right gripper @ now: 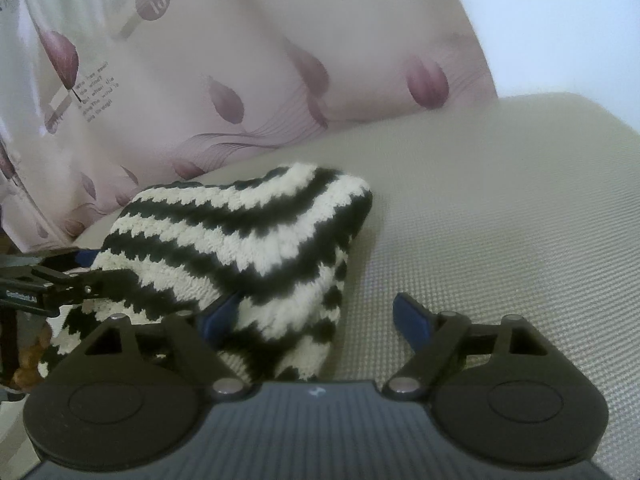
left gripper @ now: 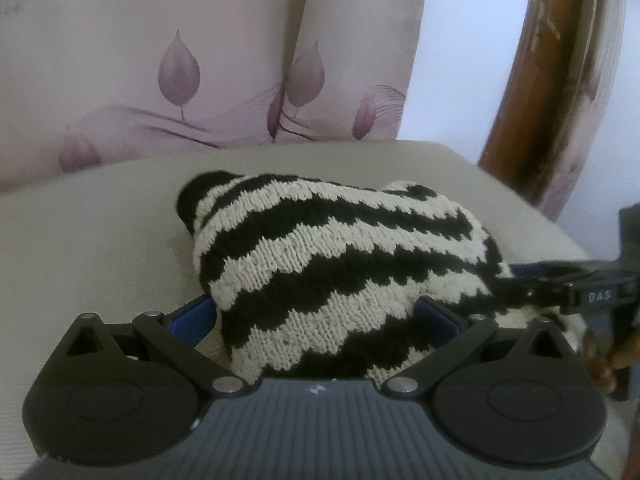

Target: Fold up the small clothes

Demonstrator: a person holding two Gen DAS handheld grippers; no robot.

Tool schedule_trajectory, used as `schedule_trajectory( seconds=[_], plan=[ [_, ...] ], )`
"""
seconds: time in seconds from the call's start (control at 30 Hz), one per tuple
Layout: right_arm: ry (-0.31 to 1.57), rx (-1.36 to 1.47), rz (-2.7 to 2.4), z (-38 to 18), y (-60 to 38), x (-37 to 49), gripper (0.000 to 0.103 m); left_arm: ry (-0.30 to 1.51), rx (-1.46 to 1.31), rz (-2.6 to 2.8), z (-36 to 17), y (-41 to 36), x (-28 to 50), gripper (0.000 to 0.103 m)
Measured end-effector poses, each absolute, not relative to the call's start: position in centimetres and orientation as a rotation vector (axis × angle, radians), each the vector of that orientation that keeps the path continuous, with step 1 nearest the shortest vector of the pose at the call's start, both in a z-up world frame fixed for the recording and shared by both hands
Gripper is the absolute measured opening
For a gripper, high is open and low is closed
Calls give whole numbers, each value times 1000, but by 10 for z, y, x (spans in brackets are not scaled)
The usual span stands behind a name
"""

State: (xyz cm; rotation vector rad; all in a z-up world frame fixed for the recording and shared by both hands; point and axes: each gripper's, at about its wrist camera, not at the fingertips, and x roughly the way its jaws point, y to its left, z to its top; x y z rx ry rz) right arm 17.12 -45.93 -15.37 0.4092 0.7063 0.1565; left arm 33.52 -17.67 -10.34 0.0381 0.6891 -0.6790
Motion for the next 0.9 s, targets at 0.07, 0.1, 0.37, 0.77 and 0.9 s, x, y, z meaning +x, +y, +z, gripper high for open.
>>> schedule_trajectory(
  seconds=[0.07, 0.1, 0.37, 0.77, 0.9],
  plan=[
    [707, 429, 169, -155, -461, 171, 89, 713, -31, -722, -109, -168, 343, 103],
    [705, 437, 176, -155, -462, 171, 89, 729, -73, -743, -113, -164, 347, 103],
    [705, 495, 217, -158, -467, 173, 92, 817, -272, -864, -137, -148, 367, 103],
    [735, 650, 428, -168, -471, 200, 93, 804, -357, -976, -148, -138, 379, 103],
    [731, 684, 449, -172, -472, 212, 91, 793, -368, -986, -149, -137, 380, 103]
  ],
)
